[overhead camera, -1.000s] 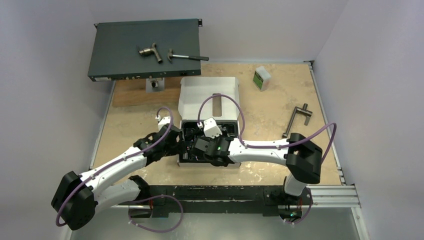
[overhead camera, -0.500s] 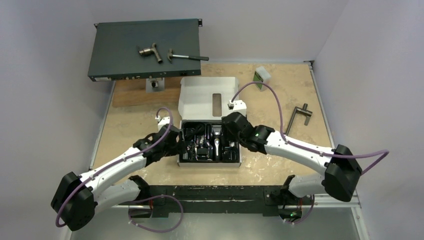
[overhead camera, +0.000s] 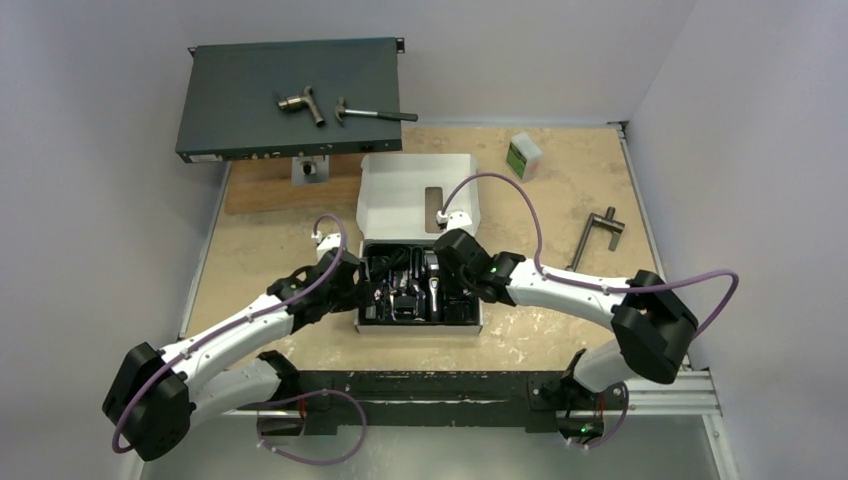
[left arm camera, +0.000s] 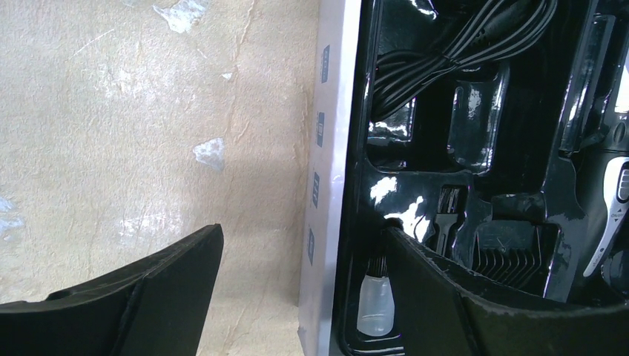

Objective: Sort the hair-cutting tools
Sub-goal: Place the haircut tool in the storage box.

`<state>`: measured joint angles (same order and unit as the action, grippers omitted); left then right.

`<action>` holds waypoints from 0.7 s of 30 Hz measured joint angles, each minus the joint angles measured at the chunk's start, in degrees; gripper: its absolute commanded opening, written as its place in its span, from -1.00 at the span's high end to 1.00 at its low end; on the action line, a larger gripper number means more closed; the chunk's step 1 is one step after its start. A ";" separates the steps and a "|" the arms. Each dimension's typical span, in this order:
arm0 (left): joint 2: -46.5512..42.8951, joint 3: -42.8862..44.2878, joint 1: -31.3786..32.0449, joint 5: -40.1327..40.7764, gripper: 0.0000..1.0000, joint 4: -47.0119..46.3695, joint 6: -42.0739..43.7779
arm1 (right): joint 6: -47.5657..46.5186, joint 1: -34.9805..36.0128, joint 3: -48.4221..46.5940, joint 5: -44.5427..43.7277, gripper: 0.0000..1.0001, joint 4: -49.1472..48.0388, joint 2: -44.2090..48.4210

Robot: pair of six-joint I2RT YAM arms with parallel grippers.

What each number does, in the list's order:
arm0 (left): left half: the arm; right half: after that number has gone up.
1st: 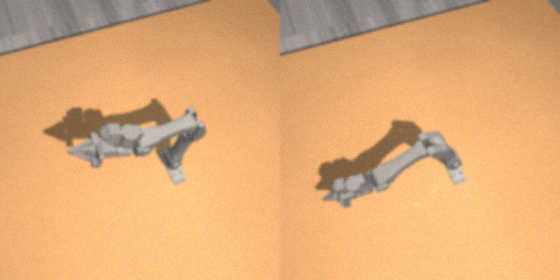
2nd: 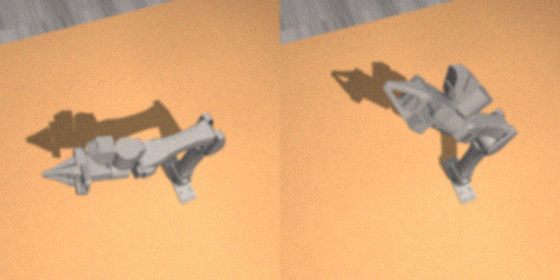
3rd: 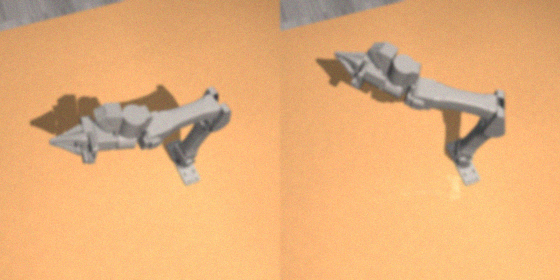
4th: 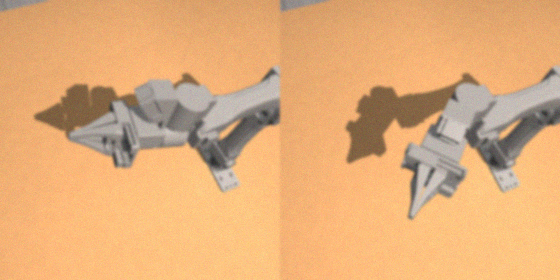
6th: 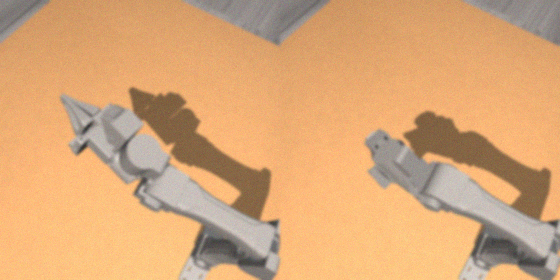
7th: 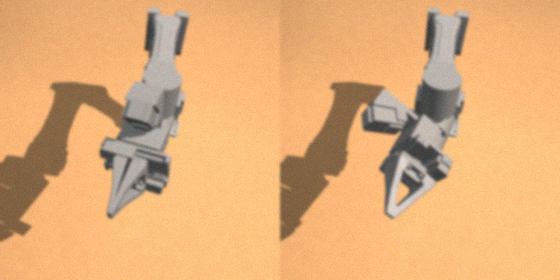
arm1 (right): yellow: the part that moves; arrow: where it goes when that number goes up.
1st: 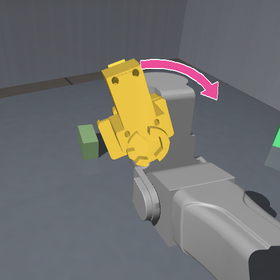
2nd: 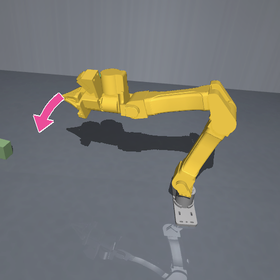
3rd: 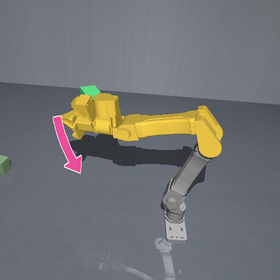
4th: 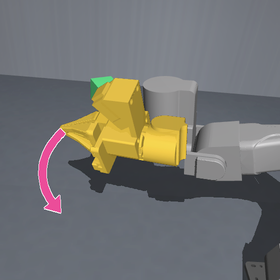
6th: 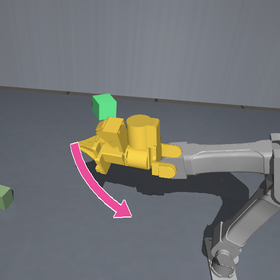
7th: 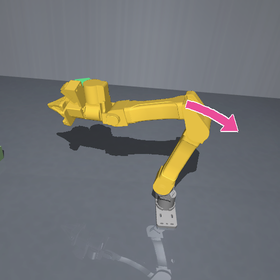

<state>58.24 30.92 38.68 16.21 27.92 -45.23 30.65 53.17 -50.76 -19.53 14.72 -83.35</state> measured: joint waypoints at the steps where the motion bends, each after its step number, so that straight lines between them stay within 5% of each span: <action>1: 0.00 -0.11 0.00 0.00 -0.60 -0.13 -0.02 | -0.09 0.00 -0.02 -0.11 0.58 0.11 -0.66; 13: -0.02 -0.63 0.00 -0.13 -0.60 -0.94 -0.04 | 0.15 0.02 -0.87 -4.00 0.59 2.73 -1.79; 21: -0.11 -0.81 0.02 -0.57 -0.60 -1.38 -0.13 | 0.35 0.17 -1.70 -6.95 0.27 4.90 -1.79</action>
<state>58.13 30.11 38.70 15.64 26.55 -45.36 31.00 53.34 -52.47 -26.48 19.62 -85.14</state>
